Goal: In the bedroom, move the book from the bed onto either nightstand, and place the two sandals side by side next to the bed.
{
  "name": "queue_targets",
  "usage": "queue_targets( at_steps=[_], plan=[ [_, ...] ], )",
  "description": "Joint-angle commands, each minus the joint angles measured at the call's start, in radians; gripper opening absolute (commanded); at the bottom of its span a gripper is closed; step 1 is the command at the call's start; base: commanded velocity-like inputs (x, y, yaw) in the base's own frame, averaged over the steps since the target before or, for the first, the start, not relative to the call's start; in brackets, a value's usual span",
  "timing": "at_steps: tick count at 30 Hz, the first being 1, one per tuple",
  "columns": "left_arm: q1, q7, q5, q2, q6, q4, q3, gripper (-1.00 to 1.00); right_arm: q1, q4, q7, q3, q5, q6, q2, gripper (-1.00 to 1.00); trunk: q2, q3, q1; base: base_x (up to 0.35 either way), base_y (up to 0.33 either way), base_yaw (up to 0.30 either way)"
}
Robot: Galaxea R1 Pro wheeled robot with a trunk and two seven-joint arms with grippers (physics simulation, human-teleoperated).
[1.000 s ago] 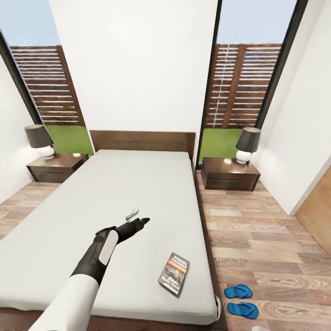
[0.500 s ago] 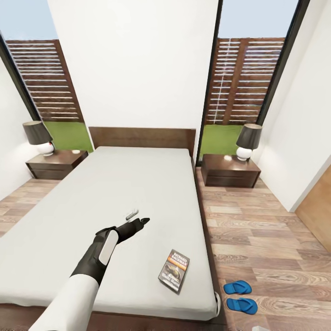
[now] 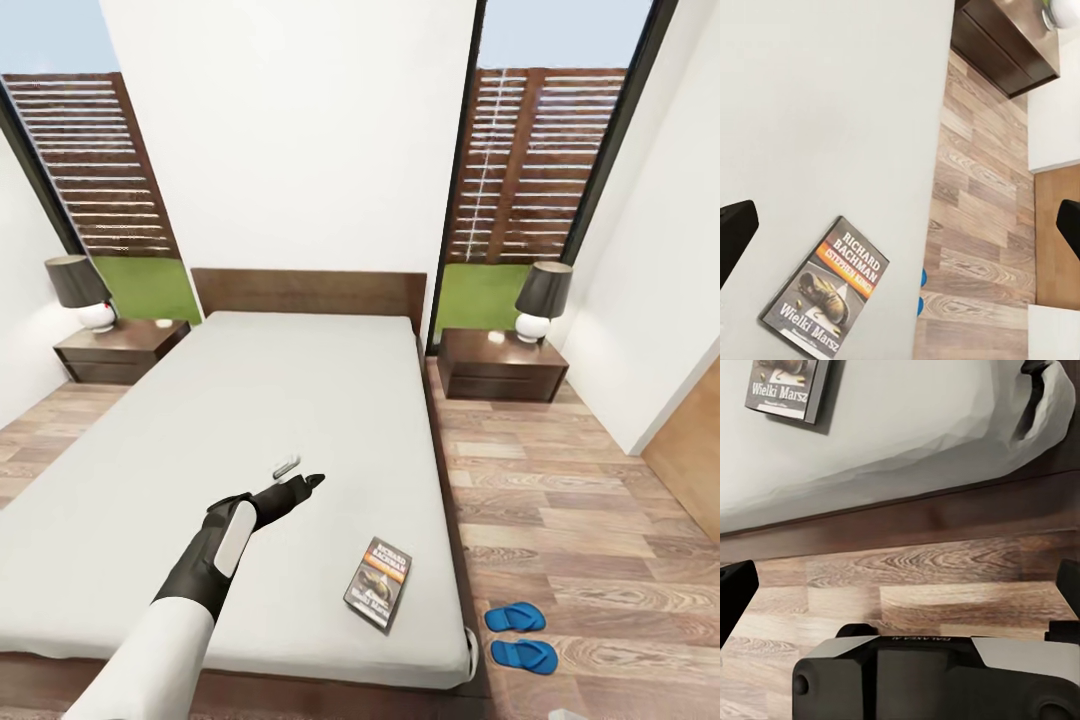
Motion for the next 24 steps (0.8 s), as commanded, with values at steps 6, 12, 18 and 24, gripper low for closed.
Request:
queue_targets(
  at_steps=[6,12,18,24],
  plan=[
    [0.0,-0.004,0.002,-0.001,0.005,-0.001,0.006,1.0,-0.001,0.0,0.005,-0.009,0.01,-0.002,0.0,1.0,-0.002,-0.011,0.001,0.008,-0.009,0.0],
    [0.001,-0.004,0.002,-0.001,0.005,-0.001,0.006,1.0,-0.001,0.0,0.005,-0.009,0.01,-0.002,0.0,1.0,-0.002,-0.02,0.001,0.001,-0.001,0.0],
    [0.001,-0.004,0.002,-0.001,0.005,-0.001,0.006,1.0,-0.001,0.0,0.005,-0.009,0.01,-0.002,0.0,1.0,-0.002,-0.03,0.001,0.0,0.0,0.012],
    [0.0,-0.004,0.002,-0.001,0.005,-0.001,0.006,1.0,-0.001,0.0,0.005,-0.009,0.01,-0.002,0.0,1.0,-0.002,-0.039,0.001,0.013,-0.015,0.056]
  ],
)
